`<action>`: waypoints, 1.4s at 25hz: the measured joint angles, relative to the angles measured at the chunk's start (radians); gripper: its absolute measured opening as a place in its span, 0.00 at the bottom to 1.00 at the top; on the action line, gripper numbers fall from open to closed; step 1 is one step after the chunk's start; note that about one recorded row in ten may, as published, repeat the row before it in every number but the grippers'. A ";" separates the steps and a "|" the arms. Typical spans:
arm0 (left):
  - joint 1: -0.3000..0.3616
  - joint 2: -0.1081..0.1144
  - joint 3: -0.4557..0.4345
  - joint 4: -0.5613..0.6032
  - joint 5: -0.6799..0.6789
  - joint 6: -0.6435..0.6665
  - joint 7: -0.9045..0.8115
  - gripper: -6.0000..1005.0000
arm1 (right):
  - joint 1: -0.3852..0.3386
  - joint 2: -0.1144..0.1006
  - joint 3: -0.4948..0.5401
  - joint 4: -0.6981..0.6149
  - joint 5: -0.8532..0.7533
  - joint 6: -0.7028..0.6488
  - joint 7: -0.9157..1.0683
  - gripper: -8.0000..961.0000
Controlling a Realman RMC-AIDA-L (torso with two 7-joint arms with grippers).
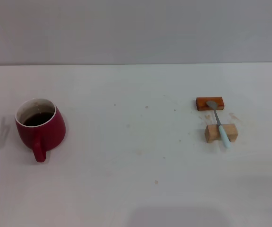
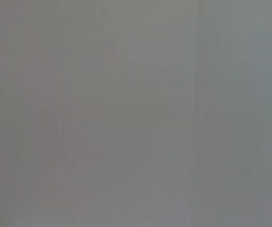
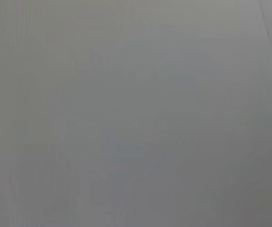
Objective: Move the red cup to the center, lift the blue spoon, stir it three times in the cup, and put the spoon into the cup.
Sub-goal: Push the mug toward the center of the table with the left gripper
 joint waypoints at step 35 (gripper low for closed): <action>-0.045 0.003 -0.002 0.011 0.011 -0.065 0.249 0.32 | -0.004 0.000 0.000 0.000 0.000 -0.009 0.004 0.69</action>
